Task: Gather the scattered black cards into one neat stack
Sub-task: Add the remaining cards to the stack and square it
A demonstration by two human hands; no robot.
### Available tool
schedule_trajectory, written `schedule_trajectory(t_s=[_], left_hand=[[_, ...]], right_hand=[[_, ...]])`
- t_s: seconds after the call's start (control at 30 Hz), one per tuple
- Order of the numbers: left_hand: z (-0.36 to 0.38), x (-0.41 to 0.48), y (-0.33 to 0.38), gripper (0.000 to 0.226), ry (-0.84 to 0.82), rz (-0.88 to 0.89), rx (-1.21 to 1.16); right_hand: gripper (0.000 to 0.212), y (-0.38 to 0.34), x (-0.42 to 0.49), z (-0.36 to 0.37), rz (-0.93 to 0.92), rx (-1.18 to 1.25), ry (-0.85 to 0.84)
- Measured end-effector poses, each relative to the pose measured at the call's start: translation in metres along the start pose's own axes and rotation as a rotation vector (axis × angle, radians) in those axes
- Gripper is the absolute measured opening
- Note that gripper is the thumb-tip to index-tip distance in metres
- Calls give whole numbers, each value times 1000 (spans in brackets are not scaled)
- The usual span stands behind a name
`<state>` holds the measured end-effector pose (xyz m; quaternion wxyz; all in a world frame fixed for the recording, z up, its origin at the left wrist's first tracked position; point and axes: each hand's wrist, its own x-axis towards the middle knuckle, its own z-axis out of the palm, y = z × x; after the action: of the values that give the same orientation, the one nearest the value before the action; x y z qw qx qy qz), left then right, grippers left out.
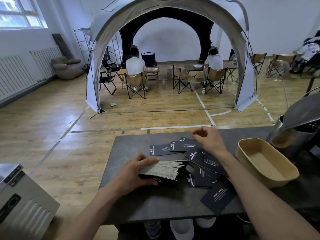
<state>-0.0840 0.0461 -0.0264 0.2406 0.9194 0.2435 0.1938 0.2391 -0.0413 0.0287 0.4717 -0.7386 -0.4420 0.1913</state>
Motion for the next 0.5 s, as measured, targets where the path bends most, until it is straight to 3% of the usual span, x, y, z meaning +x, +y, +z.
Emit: schedule_trajectory(t_s=[0.07,0.13,0.27,0.4,0.5], left_hand=[[0,-1,0,71,18,-8,6],[-1,-1,1,70,33,-23,15],[-2,0,6,74,39,-101,20],[-5,-3,10,79,25,-113,25],[-6,-3,12,76,3,-80,46]], right_hand=[[29,10,9,0,-87,-308,-91],[44,16,8,5,-95,-451,-241],[64,12,3,25,-171,-661,-234],[60,-4,10,34,-242,-871,-223],[54,-6,16,34,-260,-847,-305]])
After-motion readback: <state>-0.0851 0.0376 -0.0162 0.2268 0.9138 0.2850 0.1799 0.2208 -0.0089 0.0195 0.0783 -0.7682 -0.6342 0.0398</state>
